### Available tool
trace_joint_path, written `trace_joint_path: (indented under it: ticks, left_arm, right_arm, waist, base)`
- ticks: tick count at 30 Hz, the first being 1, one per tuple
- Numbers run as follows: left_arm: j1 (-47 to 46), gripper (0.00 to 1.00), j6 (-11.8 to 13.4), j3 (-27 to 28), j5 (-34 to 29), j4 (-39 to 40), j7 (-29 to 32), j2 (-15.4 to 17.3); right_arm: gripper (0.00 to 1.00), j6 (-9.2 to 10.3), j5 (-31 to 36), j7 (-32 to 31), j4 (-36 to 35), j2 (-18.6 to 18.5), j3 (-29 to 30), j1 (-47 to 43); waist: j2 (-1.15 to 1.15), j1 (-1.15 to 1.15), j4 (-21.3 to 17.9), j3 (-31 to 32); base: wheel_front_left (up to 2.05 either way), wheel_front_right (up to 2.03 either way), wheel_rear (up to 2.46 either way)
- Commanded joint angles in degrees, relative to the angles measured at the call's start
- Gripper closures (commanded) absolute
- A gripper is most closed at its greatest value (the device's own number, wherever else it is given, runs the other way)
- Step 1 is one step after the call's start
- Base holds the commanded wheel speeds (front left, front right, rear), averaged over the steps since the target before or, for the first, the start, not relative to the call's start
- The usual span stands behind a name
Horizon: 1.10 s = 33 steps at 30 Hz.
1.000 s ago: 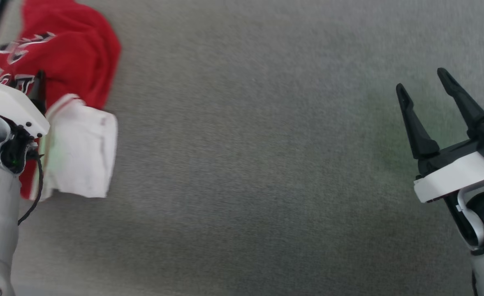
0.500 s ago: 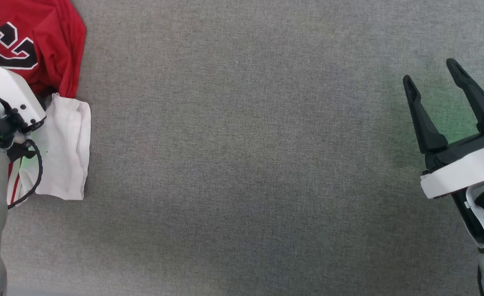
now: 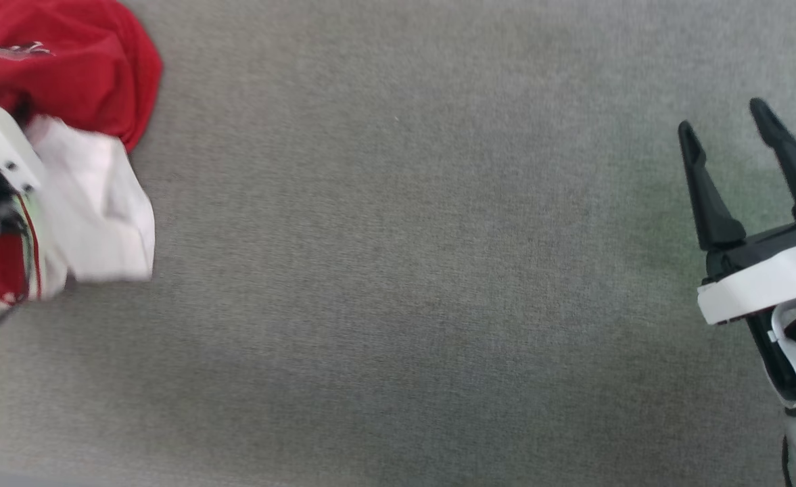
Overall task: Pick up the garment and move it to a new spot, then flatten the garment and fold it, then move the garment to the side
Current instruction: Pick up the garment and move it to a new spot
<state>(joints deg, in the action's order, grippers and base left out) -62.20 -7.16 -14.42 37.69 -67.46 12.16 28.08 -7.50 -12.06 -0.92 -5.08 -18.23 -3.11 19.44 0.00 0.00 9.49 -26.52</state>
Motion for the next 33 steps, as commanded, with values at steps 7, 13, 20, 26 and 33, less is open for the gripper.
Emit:
trace_joint_path:
  ticks: [7, 13, 20, 26, 33]
  left_arm:
    - [-1.91, 1.00, -0.33, -4.45, -2.15, 7.75, -7.53, 4.02]
    - [-3.10, 1.00, -0.33, -7.29, -2.78, 14.44, -10.51, 6.33]
    - [-4.10, 1.00, -0.29, -11.12, -2.58, 26.73, -6.91, 9.69]
    - [-1.84, 1.00, -0.13, -12.71, -1.13, 37.81, -0.92, 12.09]
    - [1.41, 1.00, 2.35, -14.07, -0.06, 52.27, 6.75, 13.52]
  right_arm:
    - [0.00, 0.02, -0.16, 2.09, 1.85, 2.43, 1.51, -2.42]
    - [0.00, 0.02, -0.30, 3.01, 2.68, 3.89, 2.71, -3.62]
    - [0.00, 0.02, -0.49, 4.33, 3.30, 5.55, 3.73, -4.62]
    - [0.00, 0.02, -0.53, 5.31, 3.64, 6.41, 5.82, -5.44]
    - [0.00, 0.02, -0.84, 6.30, 3.43, 7.01, 10.21, -7.26]
  waist:
    - [0.00, 0.00, 1.72, 6.65]
    - [0.00, 0.00, 2.36, 9.73]
    - [0.00, 0.00, 1.81, 13.56]
    - [0.00, 0.00, -0.88, 15.38]
    - [0.00, 0.00, -6.09, 16.42]
  base:
    - [0.00, 0.00, 0.00]
    - [0.00, 0.00, 0.00]
    - [0.00, 0.00, 0.00]
    - [0.00, 0.00, 0.00]
    - [0.00, 0.00, 0.00]
